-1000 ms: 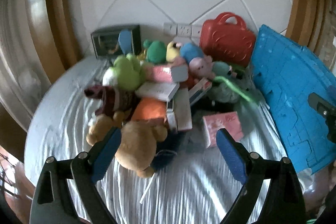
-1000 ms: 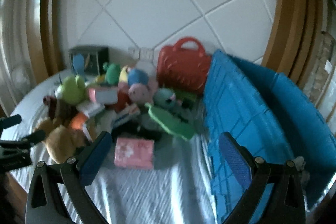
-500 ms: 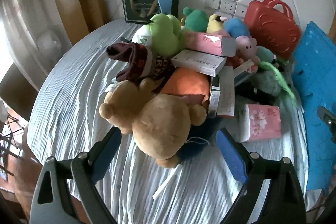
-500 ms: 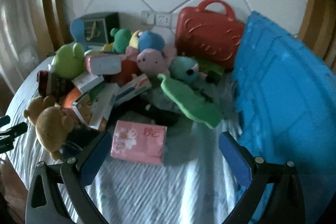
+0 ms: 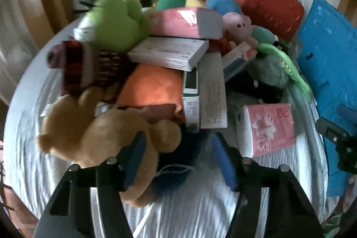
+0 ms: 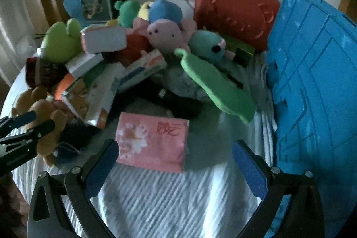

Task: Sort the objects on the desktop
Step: 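Grasp the green-striped medicine box with the left tool while the right tool grasps a white medicine box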

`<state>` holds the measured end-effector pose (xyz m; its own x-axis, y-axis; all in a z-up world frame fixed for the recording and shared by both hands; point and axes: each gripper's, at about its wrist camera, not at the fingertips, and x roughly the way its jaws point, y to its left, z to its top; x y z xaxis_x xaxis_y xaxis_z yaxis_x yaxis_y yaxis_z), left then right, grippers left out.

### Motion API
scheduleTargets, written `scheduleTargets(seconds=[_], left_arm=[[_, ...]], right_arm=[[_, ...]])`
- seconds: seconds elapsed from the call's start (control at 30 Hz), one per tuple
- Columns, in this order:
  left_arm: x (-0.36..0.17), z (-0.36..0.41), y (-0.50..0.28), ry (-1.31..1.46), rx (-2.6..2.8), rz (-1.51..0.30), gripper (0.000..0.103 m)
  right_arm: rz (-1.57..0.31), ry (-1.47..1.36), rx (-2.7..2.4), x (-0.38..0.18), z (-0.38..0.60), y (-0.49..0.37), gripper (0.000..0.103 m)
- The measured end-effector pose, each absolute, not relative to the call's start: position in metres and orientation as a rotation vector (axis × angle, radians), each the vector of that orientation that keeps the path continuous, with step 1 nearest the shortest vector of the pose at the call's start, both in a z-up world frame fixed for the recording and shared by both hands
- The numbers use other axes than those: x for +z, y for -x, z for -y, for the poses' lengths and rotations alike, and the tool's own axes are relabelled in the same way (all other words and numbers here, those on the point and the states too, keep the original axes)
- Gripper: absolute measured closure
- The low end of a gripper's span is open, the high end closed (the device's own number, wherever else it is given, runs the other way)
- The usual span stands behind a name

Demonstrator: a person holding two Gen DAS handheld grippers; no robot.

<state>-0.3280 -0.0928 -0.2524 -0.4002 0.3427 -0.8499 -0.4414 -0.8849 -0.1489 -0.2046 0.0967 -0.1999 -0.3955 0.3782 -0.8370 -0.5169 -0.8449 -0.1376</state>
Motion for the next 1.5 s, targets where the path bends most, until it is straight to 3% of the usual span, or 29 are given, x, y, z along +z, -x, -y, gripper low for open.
scheduleTargets(seconds=[0.37,0.47,0.6,0.8,1.13,1.23,1.5], left_arm=[[-0.261,0.062,0.367,1.339,2.239,-0.175,0.044],[-0.267,0.052,0.377,1.360,2.210,-0.174,0.055],[-0.282,0.041,0.386,1.415,2.173,-0.184,0.068],[-0.297,0.036,0.399,1.470,2.147,-0.173,0.082],[-0.301,0.031,0.415,1.475,2.162,-0.144,0.085],[-0.300,0.030,0.421,1.459,2.174,-0.153,0.085],[-0.304,0.021,0.431,1.448,2.173,-0.203,0.085]], right_arm=[[-0.323,1.268,2.167,-0.210,-0.133,0.217,0.000],[-0.323,1.282,2.142,-0.215,-0.142,0.222,0.001],[-0.336,1.319,2.118,-0.225,-0.154,0.226,0.018],[-0.351,1.370,2.105,-0.245,-0.169,0.241,0.030],[-0.376,1.454,2.204,-0.264,-0.172,0.286,0.034],[-0.436,1.439,2.269,-0.262,-0.170,0.307,0.042],[-0.583,1.455,2.314,-0.286,-0.180,0.354,0.042]])
